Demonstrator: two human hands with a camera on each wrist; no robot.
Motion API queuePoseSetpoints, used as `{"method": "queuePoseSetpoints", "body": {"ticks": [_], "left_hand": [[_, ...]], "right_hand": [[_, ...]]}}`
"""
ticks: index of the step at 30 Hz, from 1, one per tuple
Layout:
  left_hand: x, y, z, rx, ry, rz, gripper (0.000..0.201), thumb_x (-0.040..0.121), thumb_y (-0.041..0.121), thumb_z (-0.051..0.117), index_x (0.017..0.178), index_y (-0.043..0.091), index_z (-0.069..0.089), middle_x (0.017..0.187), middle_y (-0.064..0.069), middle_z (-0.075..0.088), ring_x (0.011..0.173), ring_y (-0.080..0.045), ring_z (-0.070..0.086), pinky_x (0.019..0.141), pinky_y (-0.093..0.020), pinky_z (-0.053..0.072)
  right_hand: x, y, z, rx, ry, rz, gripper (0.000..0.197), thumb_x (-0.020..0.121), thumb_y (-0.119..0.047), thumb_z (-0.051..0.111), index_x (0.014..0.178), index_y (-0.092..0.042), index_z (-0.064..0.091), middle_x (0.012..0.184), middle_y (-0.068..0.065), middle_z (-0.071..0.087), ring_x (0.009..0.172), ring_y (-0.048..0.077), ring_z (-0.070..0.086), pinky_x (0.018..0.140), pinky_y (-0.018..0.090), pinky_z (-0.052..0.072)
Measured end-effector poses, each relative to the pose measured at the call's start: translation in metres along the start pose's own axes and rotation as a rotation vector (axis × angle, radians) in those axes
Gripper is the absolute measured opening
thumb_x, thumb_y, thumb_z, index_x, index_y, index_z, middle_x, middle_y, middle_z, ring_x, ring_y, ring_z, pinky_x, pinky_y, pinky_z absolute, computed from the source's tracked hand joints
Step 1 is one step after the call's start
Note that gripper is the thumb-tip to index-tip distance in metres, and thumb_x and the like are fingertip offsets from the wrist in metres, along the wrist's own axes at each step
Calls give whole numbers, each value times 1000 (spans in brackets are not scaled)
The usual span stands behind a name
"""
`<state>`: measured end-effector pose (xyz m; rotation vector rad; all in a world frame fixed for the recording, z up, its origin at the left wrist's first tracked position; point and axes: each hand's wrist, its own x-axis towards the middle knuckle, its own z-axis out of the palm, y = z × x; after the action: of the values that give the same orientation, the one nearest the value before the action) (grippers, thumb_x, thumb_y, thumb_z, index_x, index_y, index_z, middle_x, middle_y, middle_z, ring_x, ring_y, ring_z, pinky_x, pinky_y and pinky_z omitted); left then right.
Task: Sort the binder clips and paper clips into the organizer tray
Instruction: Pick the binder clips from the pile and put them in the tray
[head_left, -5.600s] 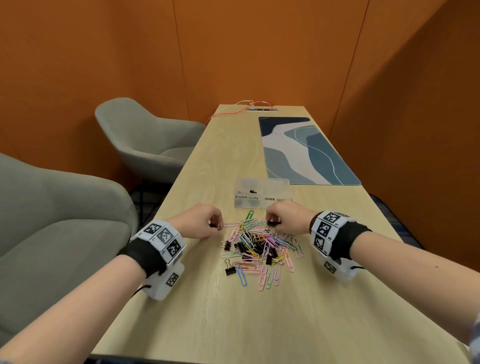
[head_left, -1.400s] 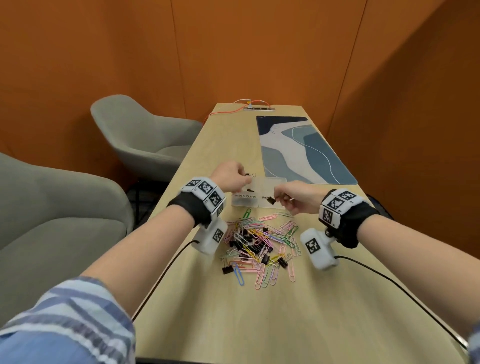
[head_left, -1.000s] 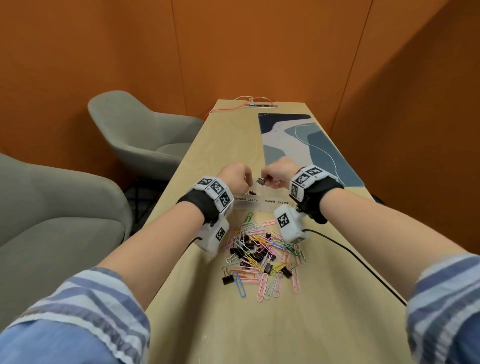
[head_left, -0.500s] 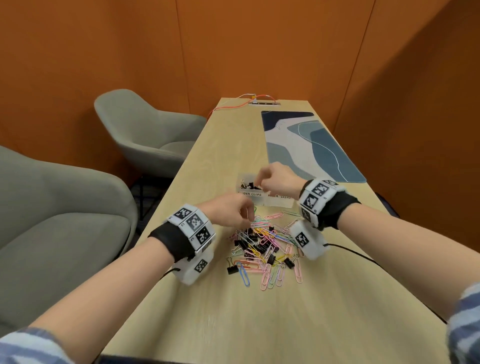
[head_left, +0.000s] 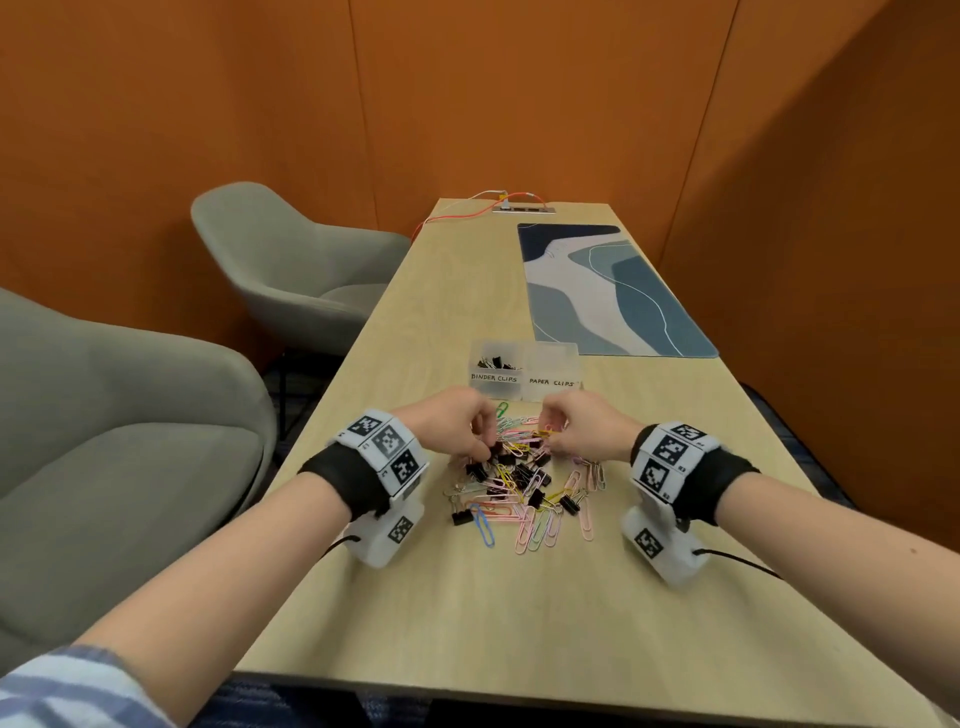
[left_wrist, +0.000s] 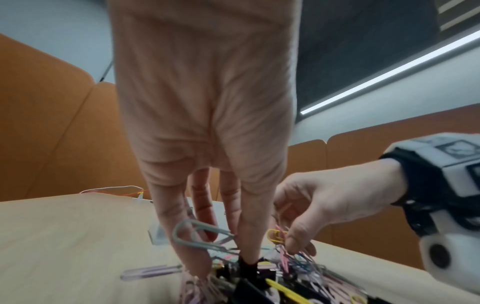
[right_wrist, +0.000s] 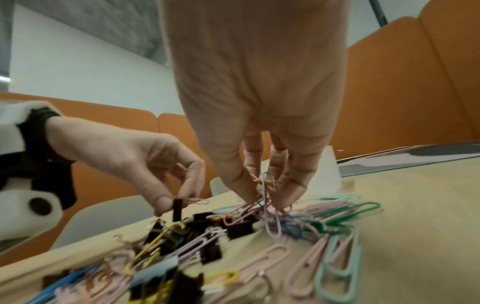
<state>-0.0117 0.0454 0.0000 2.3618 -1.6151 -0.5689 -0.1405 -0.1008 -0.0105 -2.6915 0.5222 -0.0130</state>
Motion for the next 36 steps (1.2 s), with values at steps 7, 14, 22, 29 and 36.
{"method": "queuePoseSetpoints", "body": {"ticks": [7, 14, 22, 29, 36], "left_hand": [[-9, -20, -4, -49, -23, -74, 21, 79, 10, 70, 71, 24, 57, 86, -2, 62, 74, -16, 60, 60, -18, 48], [-12, -15, 0, 44, -11, -73, 13, 80, 10, 61, 90, 18, 63, 99, -4, 60, 88, -21, 58, 72, -30, 50], [5, 9, 16, 193, 97, 32, 33, 78, 27, 71, 106, 13, 60, 109, -6, 62, 98, -22, 56, 78, -29, 42], [10, 16, 19, 314, 104, 43, 25, 80, 24, 64, 102, 13, 58, 105, -8, 65, 100, -26, 58, 78, -33, 45], [12, 17, 17, 303, 46, 68, 24, 81, 10, 57, 105, 13, 57, 108, -9, 64, 102, -27, 58, 81, -35, 46]], "right_hand": [[-2, 13, -12, -10, -31, 85, 13, 79, -8, 64, 88, -17, 58, 78, -6, 51, 84, 18, 51, 61, 21, 39], [-14, -9, 0, -159, -65, -152, 21, 81, -8, 55, 98, -13, 67, 99, 4, 58, 95, 20, 55, 83, 30, 46], [-9, -10, 7, -233, -160, -154, 14, 78, -8, 62, 79, -18, 52, 86, 1, 52, 82, 18, 48, 78, 34, 46], [-12, -4, 4, -176, -113, -178, 12, 77, -9, 57, 73, -17, 49, 77, 0, 56, 73, 18, 50, 62, 24, 38], [-8, 5, -5, 90, -35, -25, 19, 80, -9, 57, 98, -14, 60, 82, 5, 66, 77, 18, 57, 64, 23, 43]]}}
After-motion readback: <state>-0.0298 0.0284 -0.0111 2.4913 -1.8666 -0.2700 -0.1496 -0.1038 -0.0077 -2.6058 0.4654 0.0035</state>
